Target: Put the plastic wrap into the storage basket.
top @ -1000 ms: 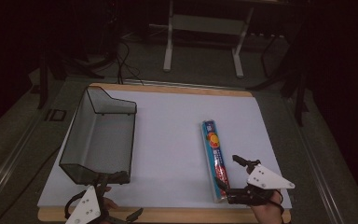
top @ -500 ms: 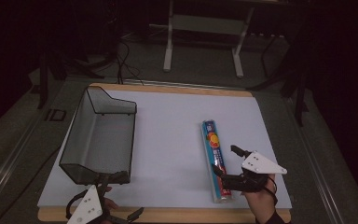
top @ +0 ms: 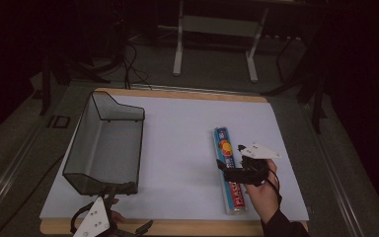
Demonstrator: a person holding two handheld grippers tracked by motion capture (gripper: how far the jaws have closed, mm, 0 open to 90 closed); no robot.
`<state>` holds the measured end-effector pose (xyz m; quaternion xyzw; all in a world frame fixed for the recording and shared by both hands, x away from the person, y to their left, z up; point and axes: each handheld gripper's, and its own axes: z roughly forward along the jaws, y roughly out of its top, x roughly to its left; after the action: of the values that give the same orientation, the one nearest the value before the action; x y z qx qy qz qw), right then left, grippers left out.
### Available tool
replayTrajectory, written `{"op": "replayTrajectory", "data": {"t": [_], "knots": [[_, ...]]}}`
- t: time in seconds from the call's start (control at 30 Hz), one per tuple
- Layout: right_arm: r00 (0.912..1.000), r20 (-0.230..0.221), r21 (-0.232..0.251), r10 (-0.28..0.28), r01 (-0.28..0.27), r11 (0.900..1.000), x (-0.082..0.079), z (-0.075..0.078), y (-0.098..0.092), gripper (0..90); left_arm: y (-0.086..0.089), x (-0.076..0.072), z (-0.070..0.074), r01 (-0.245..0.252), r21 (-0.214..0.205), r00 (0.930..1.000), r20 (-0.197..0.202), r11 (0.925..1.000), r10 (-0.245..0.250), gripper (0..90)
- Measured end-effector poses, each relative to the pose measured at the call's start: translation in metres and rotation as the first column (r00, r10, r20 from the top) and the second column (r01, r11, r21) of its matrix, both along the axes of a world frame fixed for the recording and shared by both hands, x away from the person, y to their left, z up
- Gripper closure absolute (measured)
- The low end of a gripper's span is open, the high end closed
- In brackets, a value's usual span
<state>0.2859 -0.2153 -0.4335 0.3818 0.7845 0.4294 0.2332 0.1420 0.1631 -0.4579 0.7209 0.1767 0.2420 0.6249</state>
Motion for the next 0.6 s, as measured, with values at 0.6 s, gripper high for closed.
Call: {"op": "replayTrajectory", "data": {"t": [0.6], "knots": [[0.9573,-0.227,-0.141,-0.179,0.15,0.9786,0.034,-0.014,0.015,10.1,0.0,0.0,0.0,0.012,-0.003,0.9999,-0.006,0.9999,-0.012,0.6]]}}
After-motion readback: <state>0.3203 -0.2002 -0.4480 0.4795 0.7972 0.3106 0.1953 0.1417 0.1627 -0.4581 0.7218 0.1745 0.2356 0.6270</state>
